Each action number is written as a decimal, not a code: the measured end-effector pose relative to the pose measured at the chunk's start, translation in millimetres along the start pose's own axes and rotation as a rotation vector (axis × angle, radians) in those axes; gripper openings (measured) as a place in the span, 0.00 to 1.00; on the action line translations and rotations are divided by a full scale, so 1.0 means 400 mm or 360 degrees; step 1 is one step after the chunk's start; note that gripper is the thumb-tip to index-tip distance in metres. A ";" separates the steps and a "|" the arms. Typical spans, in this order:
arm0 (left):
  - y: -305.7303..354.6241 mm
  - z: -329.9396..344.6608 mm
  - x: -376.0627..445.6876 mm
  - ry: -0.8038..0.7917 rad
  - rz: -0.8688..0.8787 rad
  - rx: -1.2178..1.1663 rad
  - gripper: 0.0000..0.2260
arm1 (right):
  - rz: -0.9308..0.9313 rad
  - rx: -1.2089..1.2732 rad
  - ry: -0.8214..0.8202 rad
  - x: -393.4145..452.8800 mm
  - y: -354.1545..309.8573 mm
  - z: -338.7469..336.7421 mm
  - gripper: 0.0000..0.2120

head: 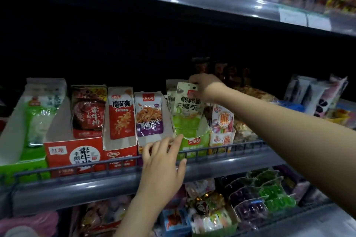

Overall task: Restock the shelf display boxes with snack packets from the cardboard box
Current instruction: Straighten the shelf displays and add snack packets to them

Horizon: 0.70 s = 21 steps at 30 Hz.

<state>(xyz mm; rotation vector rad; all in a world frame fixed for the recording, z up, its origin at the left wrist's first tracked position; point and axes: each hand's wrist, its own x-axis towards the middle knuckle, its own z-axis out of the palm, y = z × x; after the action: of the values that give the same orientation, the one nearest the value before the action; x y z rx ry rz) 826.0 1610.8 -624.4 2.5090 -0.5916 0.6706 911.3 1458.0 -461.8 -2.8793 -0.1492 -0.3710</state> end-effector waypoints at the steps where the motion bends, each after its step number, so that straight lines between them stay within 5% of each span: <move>1: -0.002 0.000 -0.001 0.0000 0.0005 -0.0013 0.26 | -0.0010 -0.0048 -0.0029 0.011 0.000 0.010 0.20; 8: -0.023 0.016 -0.002 0.0007 0.0100 0.0095 0.29 | -0.0175 -0.0570 0.0098 0.055 -0.002 0.077 0.22; 21: -0.027 0.031 -0.009 -0.0019 0.0117 0.0120 0.31 | -0.0122 -0.0464 0.0259 0.047 0.025 0.121 0.26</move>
<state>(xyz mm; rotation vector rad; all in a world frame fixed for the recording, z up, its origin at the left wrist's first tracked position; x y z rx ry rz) 832.8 1613.7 -639.4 2.5733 -0.6779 0.7181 942.2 1461.6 -504.7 -3.1158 -0.1917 -0.6922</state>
